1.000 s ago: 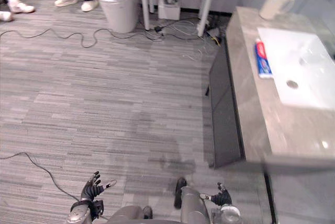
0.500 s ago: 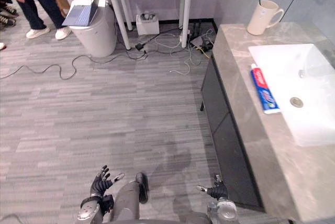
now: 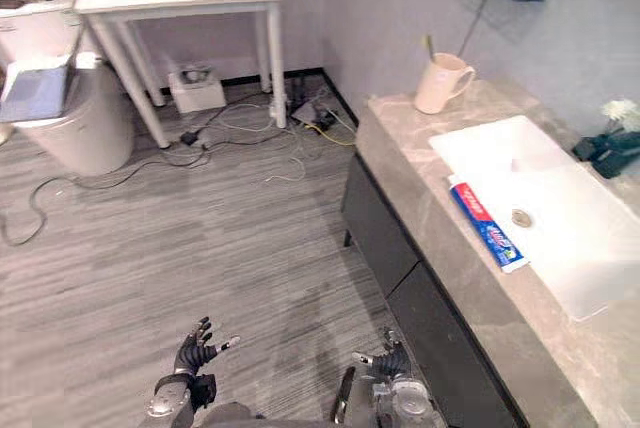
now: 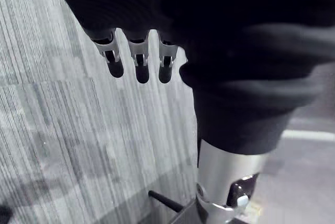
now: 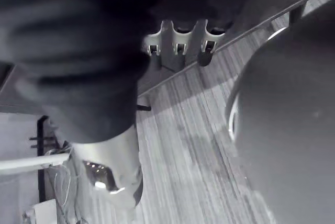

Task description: Organize washtable

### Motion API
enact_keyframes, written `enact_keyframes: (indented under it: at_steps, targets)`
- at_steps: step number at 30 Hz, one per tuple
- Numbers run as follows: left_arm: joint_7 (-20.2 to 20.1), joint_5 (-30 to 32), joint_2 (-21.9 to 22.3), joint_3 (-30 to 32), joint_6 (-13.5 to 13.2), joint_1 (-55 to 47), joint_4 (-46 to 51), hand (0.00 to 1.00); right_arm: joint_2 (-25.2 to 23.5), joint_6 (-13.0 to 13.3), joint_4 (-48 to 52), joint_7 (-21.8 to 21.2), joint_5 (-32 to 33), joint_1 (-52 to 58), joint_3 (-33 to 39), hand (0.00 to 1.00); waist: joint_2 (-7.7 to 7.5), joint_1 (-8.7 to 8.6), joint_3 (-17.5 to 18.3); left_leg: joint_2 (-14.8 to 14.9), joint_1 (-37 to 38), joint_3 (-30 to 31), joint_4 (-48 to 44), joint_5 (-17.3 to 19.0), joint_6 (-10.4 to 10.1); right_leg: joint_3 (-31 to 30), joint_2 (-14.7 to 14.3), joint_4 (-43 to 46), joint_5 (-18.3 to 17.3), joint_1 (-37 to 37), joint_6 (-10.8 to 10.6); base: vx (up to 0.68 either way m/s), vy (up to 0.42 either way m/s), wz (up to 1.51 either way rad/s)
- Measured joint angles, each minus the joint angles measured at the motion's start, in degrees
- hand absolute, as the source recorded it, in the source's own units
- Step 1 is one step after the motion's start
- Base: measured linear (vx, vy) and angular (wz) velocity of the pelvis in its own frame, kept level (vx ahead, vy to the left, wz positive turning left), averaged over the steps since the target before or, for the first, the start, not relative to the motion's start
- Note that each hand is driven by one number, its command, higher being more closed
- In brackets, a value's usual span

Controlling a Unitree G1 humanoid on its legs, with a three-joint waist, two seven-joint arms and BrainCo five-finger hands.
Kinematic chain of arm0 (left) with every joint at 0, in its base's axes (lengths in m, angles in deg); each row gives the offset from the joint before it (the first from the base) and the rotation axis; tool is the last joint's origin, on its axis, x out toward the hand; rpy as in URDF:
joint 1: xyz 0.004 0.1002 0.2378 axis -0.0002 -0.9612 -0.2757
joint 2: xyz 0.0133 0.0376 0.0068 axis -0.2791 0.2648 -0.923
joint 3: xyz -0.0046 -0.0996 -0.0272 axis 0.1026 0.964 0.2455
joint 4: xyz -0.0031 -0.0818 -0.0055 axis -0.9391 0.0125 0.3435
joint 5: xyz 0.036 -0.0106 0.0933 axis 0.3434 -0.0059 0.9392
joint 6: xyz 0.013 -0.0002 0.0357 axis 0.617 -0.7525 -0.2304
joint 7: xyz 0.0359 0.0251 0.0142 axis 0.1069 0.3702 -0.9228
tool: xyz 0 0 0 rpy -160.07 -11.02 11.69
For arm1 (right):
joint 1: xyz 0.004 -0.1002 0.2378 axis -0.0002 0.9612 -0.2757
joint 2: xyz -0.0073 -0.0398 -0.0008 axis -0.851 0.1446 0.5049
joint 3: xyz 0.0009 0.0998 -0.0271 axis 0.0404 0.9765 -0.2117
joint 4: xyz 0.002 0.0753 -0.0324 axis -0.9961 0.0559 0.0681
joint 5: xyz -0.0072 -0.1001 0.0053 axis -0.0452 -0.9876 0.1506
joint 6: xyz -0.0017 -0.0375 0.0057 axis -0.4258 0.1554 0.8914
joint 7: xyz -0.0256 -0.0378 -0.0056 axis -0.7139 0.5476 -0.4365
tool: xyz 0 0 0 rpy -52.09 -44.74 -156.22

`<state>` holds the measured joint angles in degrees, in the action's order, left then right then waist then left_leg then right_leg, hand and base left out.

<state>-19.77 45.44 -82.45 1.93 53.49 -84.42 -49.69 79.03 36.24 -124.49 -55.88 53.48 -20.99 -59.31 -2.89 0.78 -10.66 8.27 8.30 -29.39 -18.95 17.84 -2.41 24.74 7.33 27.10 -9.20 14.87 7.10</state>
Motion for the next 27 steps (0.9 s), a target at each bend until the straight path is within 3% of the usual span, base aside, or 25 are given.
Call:
enact_keyframes:
  at_steps: [2,3,5,6,8,10,12,15,16,17,22,25,27]
  targets:
    - [-0.04,0.62,0.99,-0.15,-0.02,0.14,0.37,0.0,0.49,0.02,0.31,0.01,-0.33,0.18,0.43,0.0,1.51,-1.16,-0.18,2.31,-0.83,1.95,-5.09,-0.79,-1.28,0.15,-2.42,-3.29,-0.94,-2.87,-0.68,0.36,-0.128,-0.24]
    - [-0.04,0.67,1.28,0.0,0.0,0.46,0.41,0.0,0.44,0.02,0.94,0.04,-0.31,0.4,0.41,0.0,2.09,-1.39,-0.39,5.68,-2.9,4.09,-14.24,-2.17,-2.52,-0.35,-4.84,-5.2,-1.36,-5.84,-0.09,0.29,-0.13,-0.33]
    - [-0.11,1.01,1.45,0.19,0.01,0.32,0.46,0.0,0.41,0.05,1.67,0.08,-0.27,0.68,0.1,0.0,2.06,-1.2,-0.48,8.05,-5.09,6.63,-22.58,-4.43,-2.46,-1.98,-6.76,-6.98,-1.75,-8.5,0.43,0.21,-0.09,-0.65]
    - [-0.15,1.06,1.72,0.19,-0.01,0.05,0.9,0.0,0.08,0.12,2.86,0.14,-0.04,0.72,-0.15,0.0,2.12,-0.19,-0.55,9.91,-7.85,9.16,-30.51,-4.29,-1.83,-4.98,-8.76,-8.37,-2.28,-10.58,1.02,0.2,-0.056,-0.98]
    - [-0.35,1.06,1.71,0.21,-0.01,-0.45,1.55,0.0,-0.04,0.47,3.58,0.15,0.37,0.55,-0.12,0.0,1.63,0.25,-0.51,9.78,-11.61,11.2,-33.16,-2.6,-1.69,-9.02,-10.19,-9.51,-2.73,-11.64,1.76,0.19,-0.031,-1.23]
    - [-0.52,1.05,1.76,0.25,-0.17,-1.98,2.23,0.0,-0.16,0.43,3.57,0.11,0.38,0.42,-0.21,0.0,1.52,0.32,-0.47,8.87,-14.42,13.28,-30.62,-1.37,-1.57,-13.57,-11.23,-10.3,-2.7,-12.73,1.79,0.17,0.022,-1.28]
    - [-0.56,1.04,2.01,0.49,-0.27,-3.87,2.86,0.0,-0.11,0.37,3.55,0.07,0.29,0.5,-0.29,0.0,1.43,0.89,-0.38,5.15,-16.66,18.53,-23.13,-1.09,-1.66,-19.95,-11.53,-10.74,-2.59,-13.85,1.29,0.17,0.116,-1.46]
    - [-0.37,1.05,2.9,1.83,-0.44,-3.64,3.01,0.0,-0.05,0.35,3.47,0.05,0.1,0.31,-0.05,0.0,1.76,1.77,-0.16,1.64,-16.75,24.98,-11.66,-1.41,-1.94,-26.19,-11.85,-10.63,-2.11,-13.67,-1.26,0.18,0.22,-1.32]
    - [-0.29,1.05,3.49,2.01,-0.64,-3.79,2.94,0.0,0.14,0.36,3.48,0.05,0.04,0.41,-0.09,0.0,3.15,1.73,0.66,1.7,-16.14,26.48,-6.72,-2.24,-2.08,-28.7,-12.73,-10.09,-2.56,-13.53,-2.47,0.19,0.296,-1.2]
    - [-0.07,1.06,4.11,2.1,-0.89,-4.08,2.7,0.0,0.66,0.33,3.37,0.05,0.02,0.49,-0.05,0.0,4.68,1.65,1.35,2.18,-15.09,27.23,-4.44,-5.3,-3.16,-31.25,-13.86,-8.83,-3.52,-13.37,-4.04,0.21,0.301,-1.27]
    - [0.1,1.14,2.98,2.11,-1.36,-2.95,1.71,0.0,-0.9,0.34,3.43,-0.1,-0.37,0.87,-0.14,0.0,1.71,1.56,3.09,0.33,-12.08,17.08,-4.16,-1.77,-0.3,-39.51,-10.95,-7.0,-5.62,-11.54,-8.07,0.18,0.29,-0.88]
    - [0.23,1.13,2.43,2.11,-1.44,-2.81,1.2,0.0,-0.82,0.34,3.13,-0.16,-0.45,0.0,-0.14,0.0,1.47,1.59,3.31,-0.33,-9.7,12.44,-2.45,-1.22,0.63,-38.56,-9.8,-4.72,-4.84,-9.56,-9.75,0.07,0.155,-0.8]
    - [0.34,1.11,1.95,2.03,-1.51,-2.46,-0.04,0.0,-0.76,0.4,1.98,-0.26,-0.47,-1.15,-0.12,0.0,2.6,1.49,2.96,-0.28,-8.43,9.48,-1.27,-1.26,0.79,-32.78,-8.25,-1.81,-4.51,-7.04,-11.1,0.04,0.086,-0.75]
